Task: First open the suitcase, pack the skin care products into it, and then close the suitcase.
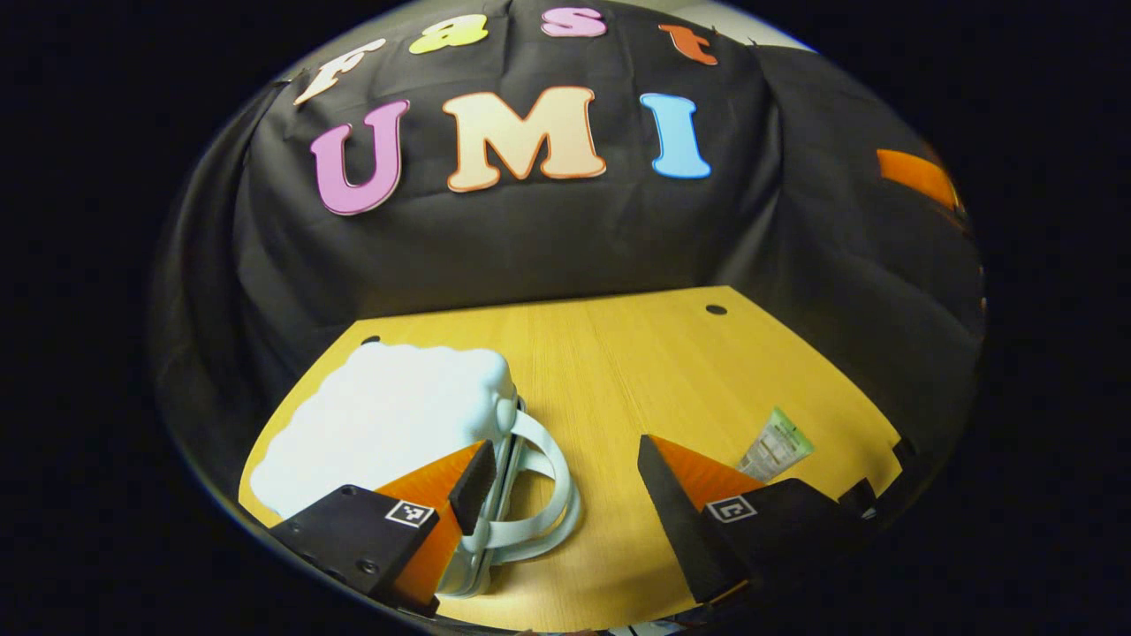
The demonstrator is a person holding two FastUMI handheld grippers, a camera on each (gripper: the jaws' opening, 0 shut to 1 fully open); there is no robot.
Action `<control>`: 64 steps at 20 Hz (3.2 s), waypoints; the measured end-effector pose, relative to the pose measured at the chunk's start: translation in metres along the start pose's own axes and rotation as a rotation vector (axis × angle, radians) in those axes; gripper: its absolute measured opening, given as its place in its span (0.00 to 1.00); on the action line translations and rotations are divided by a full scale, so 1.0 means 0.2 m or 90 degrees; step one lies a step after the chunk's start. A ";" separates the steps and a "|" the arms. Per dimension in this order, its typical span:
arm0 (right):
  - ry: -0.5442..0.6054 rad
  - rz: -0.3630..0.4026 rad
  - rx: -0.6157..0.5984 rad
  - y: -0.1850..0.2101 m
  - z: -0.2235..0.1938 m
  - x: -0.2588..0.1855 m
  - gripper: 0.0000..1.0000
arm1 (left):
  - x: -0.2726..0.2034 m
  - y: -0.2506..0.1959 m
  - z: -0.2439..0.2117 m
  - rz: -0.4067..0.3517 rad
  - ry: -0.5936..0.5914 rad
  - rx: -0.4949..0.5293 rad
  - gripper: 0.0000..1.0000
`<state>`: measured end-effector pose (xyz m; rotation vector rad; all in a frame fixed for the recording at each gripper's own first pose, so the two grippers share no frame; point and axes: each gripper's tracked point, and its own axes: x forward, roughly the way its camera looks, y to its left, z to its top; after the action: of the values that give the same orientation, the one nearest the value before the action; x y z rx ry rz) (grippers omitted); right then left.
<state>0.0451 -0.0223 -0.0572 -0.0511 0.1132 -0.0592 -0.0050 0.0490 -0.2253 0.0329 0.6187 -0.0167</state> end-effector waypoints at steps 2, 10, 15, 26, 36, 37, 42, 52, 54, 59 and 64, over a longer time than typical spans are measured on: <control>0.013 -0.011 -0.010 -0.02 -0.02 0.00 0.99 | 0.05 0.01 -0.06 0.000 0.035 0.004 0.95; 0.030 -0.048 -0.047 -0.06 -0.03 -0.02 0.98 | 0.19 -0.01 -0.25 -0.027 0.169 -0.015 0.92; 0.029 -0.054 -0.063 -0.08 -0.03 -0.04 0.98 | 0.28 -0.04 -0.29 -0.029 0.221 -0.013 0.87; 0.030 -0.065 -0.059 -0.13 -0.07 -0.05 0.99 | 0.34 0.00 -0.35 -0.022 0.279 -0.048 0.12; 0.022 -0.053 -0.032 -0.10 -0.09 -0.04 0.98 | 0.29 -0.02 -0.24 -0.035 0.272 0.020 0.00; 0.020 -0.050 -0.028 -0.09 -0.10 -0.03 0.98 | 0.28 -0.01 -0.22 -0.039 0.268 0.016 0.00; 0.022 -0.035 -0.006 -0.06 -0.12 -0.01 1.00 | 0.23 -0.02 -0.13 -0.041 0.246 0.026 0.00; 0.036 -0.014 0.018 0.00 -0.18 0.01 0.99 | -0.04 0.00 0.17 -0.002 0.151 0.033 0.00; 0.034 -0.010 0.016 0.02 -0.18 0.02 1.00 | -0.09 0.06 0.24 0.011 0.134 0.031 0.00; 0.033 0.000 0.013 0.08 -0.17 0.04 1.00 | -0.14 0.33 0.39 0.064 0.094 0.025 0.00; 0.029 0.005 0.007 0.17 -0.15 0.05 1.00 | -0.21 0.64 0.45 0.118 0.068 0.012 0.00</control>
<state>0.0533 0.0086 -0.0906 -0.0377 0.1593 -0.0530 0.0167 0.1739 -0.1242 0.1105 0.7196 0.1600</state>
